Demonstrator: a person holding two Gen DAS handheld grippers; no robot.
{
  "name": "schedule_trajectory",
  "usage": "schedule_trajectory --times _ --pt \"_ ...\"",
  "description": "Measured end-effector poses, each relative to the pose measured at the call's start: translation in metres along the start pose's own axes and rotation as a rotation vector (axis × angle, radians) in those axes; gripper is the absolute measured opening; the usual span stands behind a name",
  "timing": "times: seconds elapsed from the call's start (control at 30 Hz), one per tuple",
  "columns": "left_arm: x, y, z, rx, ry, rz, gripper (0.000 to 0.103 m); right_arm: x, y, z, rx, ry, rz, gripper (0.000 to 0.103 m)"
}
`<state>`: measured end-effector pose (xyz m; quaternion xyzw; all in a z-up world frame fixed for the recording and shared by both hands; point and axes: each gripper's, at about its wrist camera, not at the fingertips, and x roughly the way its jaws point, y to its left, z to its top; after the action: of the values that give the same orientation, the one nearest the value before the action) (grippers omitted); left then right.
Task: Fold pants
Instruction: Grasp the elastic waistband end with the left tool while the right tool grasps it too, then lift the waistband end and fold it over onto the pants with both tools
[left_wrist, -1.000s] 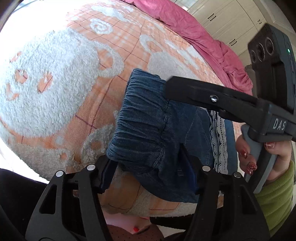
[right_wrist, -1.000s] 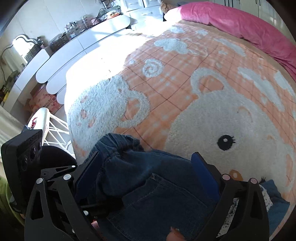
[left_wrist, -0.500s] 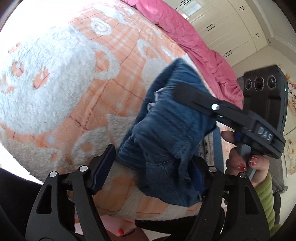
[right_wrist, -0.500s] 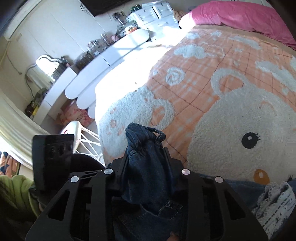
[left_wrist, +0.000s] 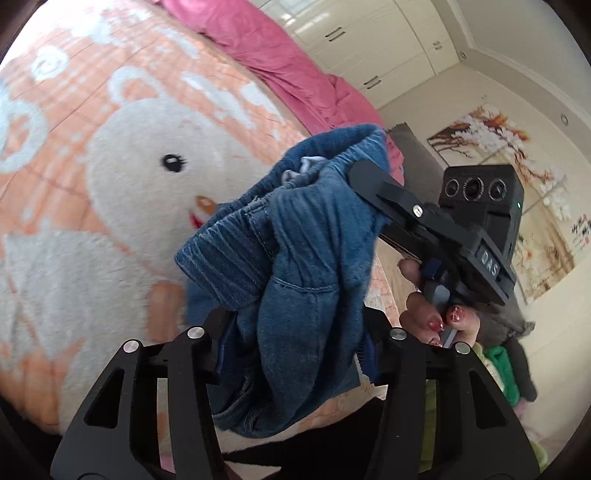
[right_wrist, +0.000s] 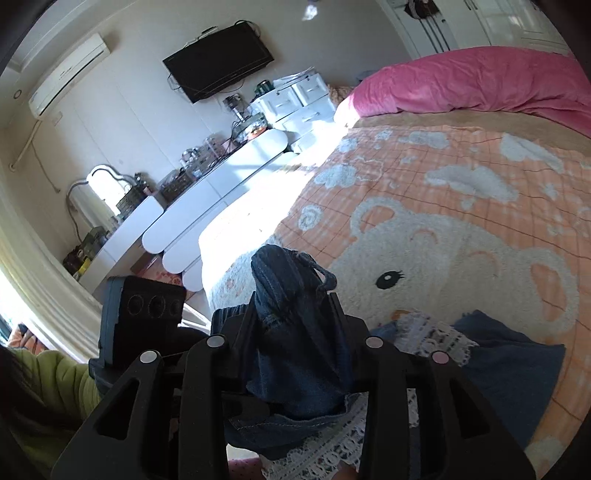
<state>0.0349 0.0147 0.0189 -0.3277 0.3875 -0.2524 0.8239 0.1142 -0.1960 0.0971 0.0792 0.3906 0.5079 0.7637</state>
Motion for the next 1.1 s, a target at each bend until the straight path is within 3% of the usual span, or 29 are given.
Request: schedule_trajectory --times 0.07,0.1,0.13,0.23,0.33,0.4,0.47,0.57,0.63,0.73,0.8,0.9,1.03,1.1 --pt "0.008 -0.015 -0.006 0.055 0.006 -0.038 0.05 -0.014 -0.011 -0.003 0.038 -0.033 -0.021 0.043" --pt "0.014 -0.019 -0.01 0.078 0.028 -0.066 0.055 -0.025 -0.02 -0.007 0.074 -0.052 -0.04 0.059" --pt "0.021 -0.024 -0.016 0.112 0.079 -0.121 0.06 -0.034 -0.029 -0.012 0.114 -0.076 -0.061 0.066" --pt "0.023 -0.026 -0.029 0.154 0.13 -0.197 0.06 -0.064 -0.052 -0.034 0.216 -0.135 -0.122 0.071" --pt "0.012 -0.024 -0.028 0.17 0.08 -0.148 0.06 -0.081 -0.062 -0.059 0.264 -0.135 -0.25 0.071" --pt "0.007 -0.028 -0.027 0.226 0.027 -0.008 0.059 -0.085 -0.06 -0.076 0.263 -0.129 -0.302 0.071" --pt "0.015 -0.037 -0.032 0.29 0.02 0.104 0.046 -0.082 -0.051 -0.084 0.247 -0.115 -0.343 0.074" --pt "0.032 -0.047 -0.045 0.384 0.066 0.161 0.03 -0.071 -0.033 -0.091 0.222 -0.087 -0.346 0.075" --pt "0.039 -0.046 -0.052 0.456 0.107 0.175 0.025 -0.056 -0.026 -0.095 0.201 -0.032 -0.366 0.075" --pt "0.052 -0.046 -0.068 0.553 0.157 0.251 0.025 -0.04 -0.024 -0.112 0.115 0.08 -0.512 0.074" --pt "0.051 -0.042 -0.077 0.58 0.165 0.253 0.025 -0.035 -0.034 -0.126 0.121 0.139 -0.555 0.075" --pt "0.048 -0.038 -0.074 0.567 0.164 0.228 0.025 -0.042 -0.036 -0.131 0.152 0.114 -0.506 0.076" --pt "0.037 -0.04 -0.071 0.538 0.123 0.205 0.027 -0.063 -0.019 -0.102 0.108 0.008 -0.425 0.076" --pt "0.031 -0.042 -0.068 0.532 0.091 0.194 0.027 -0.059 -0.024 -0.08 0.104 0.011 -0.407 0.075"
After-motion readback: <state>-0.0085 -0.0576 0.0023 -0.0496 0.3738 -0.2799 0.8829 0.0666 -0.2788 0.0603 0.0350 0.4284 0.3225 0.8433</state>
